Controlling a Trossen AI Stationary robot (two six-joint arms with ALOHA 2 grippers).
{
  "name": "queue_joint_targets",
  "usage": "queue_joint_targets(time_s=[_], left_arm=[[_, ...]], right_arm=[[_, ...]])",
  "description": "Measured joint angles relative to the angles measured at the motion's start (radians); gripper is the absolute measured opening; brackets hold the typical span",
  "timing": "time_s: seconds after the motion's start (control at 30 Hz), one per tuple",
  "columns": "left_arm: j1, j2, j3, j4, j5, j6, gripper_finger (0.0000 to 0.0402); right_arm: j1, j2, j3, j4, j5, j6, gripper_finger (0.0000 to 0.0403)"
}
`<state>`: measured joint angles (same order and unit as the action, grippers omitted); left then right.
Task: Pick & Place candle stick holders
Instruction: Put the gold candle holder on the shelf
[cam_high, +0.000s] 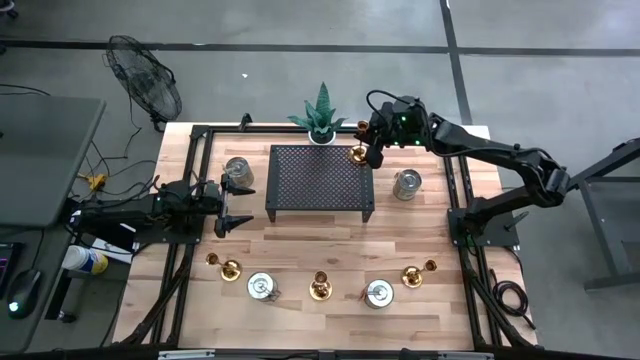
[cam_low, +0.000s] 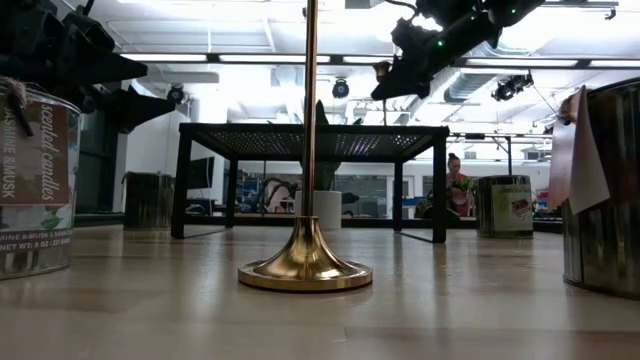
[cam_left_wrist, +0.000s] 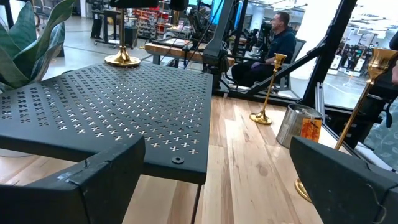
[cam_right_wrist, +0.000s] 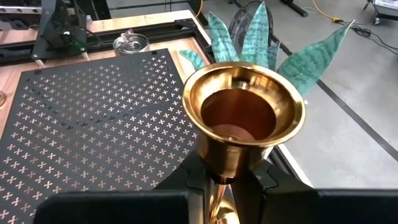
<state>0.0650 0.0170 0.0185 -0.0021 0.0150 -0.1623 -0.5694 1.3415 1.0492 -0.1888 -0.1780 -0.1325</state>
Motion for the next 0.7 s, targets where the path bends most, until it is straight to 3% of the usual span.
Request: queue_joint_targets(time_s=[0.47, 0.7], left_arm=[[0.0, 0.0, 0.0, 0.0, 0.0, 0.0, 0.0392], [0.0, 0.0, 0.0, 0.0, 0.0, 0.0, 0.0392]], right_arm=[[0.0, -0.001, 0.0, -0.008, 0.009, 0.002, 0.0044], [0.0, 0.0, 0.0, -0.015, 0.03, 0.001, 0.0068]])
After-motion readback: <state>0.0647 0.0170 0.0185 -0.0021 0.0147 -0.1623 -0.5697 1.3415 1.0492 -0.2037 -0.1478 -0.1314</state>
